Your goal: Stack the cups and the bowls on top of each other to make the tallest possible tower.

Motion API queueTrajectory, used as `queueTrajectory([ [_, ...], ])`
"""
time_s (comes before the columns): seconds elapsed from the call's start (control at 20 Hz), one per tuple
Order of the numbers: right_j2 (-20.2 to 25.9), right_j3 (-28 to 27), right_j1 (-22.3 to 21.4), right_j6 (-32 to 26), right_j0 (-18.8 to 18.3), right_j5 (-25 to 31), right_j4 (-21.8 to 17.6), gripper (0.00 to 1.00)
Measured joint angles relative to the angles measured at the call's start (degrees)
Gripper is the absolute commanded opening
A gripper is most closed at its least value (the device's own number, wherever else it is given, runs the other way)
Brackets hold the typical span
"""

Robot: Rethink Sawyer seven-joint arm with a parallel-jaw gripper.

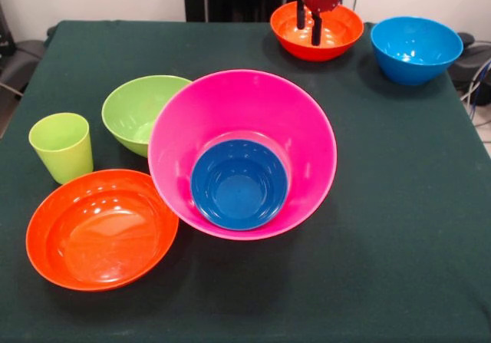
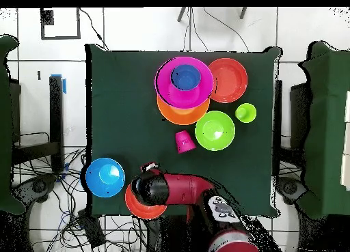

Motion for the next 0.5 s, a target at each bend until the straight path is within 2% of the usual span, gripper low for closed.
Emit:
queueTrajectory([
  [0.35,0.92,0.05,-4.53,0.0,-1.54,3.95,2.7,1.0],
  [0.5,0.82,0.36,-4.96,0.01,-1.07,3.59,6.86,1.0],
])
